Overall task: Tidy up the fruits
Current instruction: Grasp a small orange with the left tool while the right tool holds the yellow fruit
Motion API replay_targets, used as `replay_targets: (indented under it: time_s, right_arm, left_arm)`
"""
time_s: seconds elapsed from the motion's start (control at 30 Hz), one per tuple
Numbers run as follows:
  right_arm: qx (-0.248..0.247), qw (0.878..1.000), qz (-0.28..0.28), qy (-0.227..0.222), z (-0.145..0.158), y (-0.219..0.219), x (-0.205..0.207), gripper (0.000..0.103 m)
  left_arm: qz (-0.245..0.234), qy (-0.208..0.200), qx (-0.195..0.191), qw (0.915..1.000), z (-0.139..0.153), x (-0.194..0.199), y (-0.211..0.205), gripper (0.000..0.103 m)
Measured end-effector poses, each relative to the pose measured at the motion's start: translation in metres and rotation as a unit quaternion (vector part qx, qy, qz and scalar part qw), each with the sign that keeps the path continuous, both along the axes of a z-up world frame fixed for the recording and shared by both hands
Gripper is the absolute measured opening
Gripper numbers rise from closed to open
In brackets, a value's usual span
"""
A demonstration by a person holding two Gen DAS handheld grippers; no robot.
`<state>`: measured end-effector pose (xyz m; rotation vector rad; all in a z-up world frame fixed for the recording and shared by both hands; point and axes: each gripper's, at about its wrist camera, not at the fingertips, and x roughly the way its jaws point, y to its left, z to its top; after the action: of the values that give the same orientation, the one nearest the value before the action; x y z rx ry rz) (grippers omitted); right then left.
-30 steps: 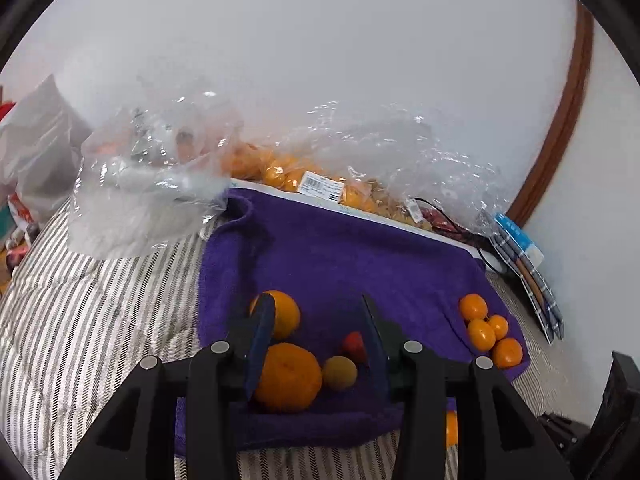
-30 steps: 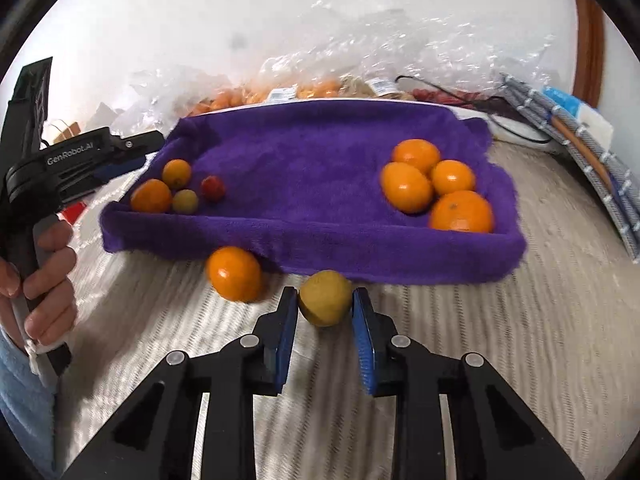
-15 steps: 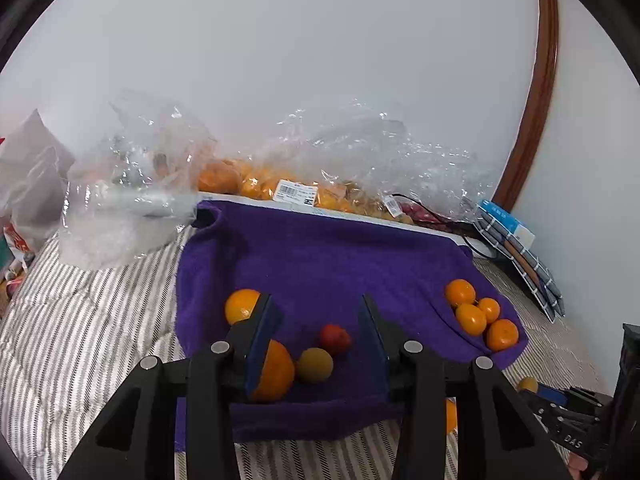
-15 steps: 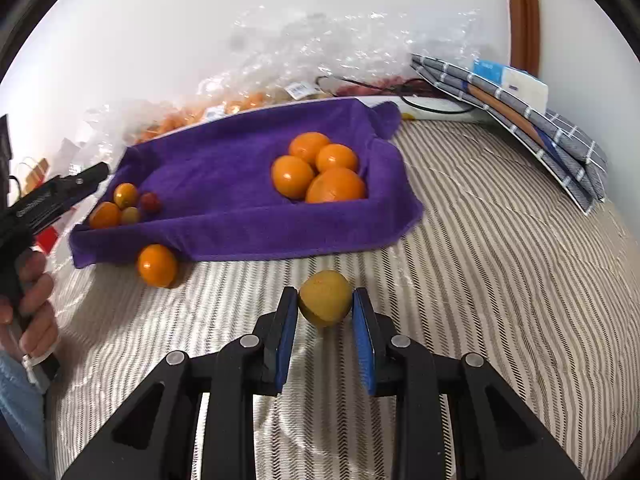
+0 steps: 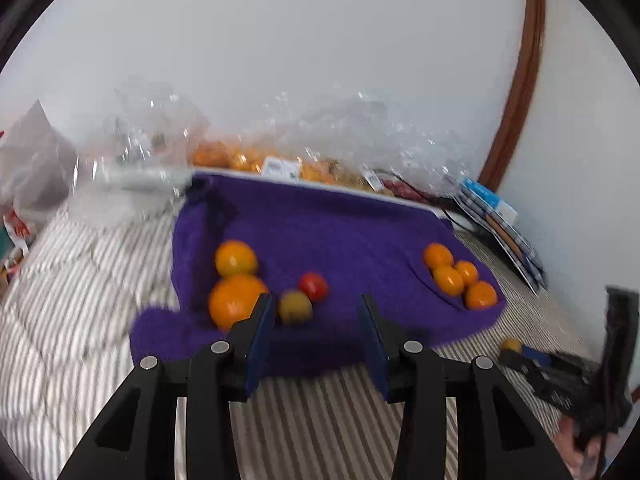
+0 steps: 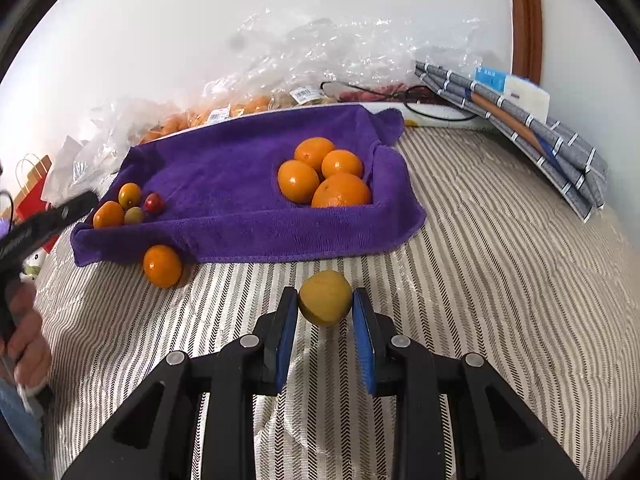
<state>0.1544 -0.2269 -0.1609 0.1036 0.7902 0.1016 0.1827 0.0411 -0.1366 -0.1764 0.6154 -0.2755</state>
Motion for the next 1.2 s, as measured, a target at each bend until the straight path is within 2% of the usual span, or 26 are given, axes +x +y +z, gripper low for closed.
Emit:
replay_targets:
  time_s: [0.13,0.3,0.43,0.5,0.67,0.77,0.87,0.93,0.97,1.0,1.03,1.2]
  right_arm:
    - [0.009,1.000,0.008,-0.010,0.002,-0.001,-0.002,0.028]
    - [0.022,1.000,-0.005,-0.012,0.003,-0.009,-0.004,0.028]
    - [-0.005,1.000,-0.009,-0.024,0.006,-0.016,-0.010,0.028]
    - [-0.006,0.999,-0.017,-0.032,0.007,-0.027,-0.016,0.028]
    - [0.021,0.999,-0.027,-0.031,0.005,-0.053,-0.021,0.028]
    - [0.028,0.999,-0.018,-0.030,0.005,-0.055,-0.021,0.028]
    - [0.021,1.000,-0.003,-0.023,0.003,-0.049,-0.018,0.028]
    - [0.019,1.000,-0.001,-0.022,0.003,-0.048,-0.018,0.028]
    - [0.020,1.000,-0.001,-0.023,0.003,-0.048,-0.018,0.028]
    - [0.023,0.999,-0.002,-0.023,0.003,-0.050,-0.018,0.028]
    - [0.028,0.999,-0.004,-0.023,0.003,-0.051,-0.018,0.028]
    - [0.028,0.999,0.005,-0.022,0.003,-0.049,-0.018,0.028]
  left_arm:
    - [-0.009,0.008,0.005,0.9999,-0.006,-0.021,-0.009,0.041]
    - [-0.004,0.064,0.026,0.9976,-0.024,-0.025,-0.021,0.041]
    - [-0.007,0.076,0.056,0.9955,-0.027,-0.024,-0.036,0.041]
    - [-0.015,0.081,0.068,0.9943,-0.029,-0.021,-0.048,0.041]
    - [-0.025,0.086,0.070,0.9935,-0.030,-0.008,-0.076,0.041]
    - [-0.023,0.090,0.069,0.9933,-0.030,0.001,-0.088,0.043]
    - [-0.020,0.095,0.084,0.9916,-0.032,0.009,-0.102,0.045]
    - [-0.019,0.103,0.092,0.9903,-0.034,0.012,-0.108,0.045]
    - [-0.017,0.110,0.094,0.9894,-0.036,0.014,-0.109,0.042]
    - [-0.016,0.109,0.090,0.9898,-0.036,0.014,-0.109,0.039]
    - [-0.021,0.108,0.078,0.9909,-0.036,0.013,-0.107,0.030]
    - [-0.033,0.093,0.020,0.9950,-0.033,0.009,-0.092,0.030]
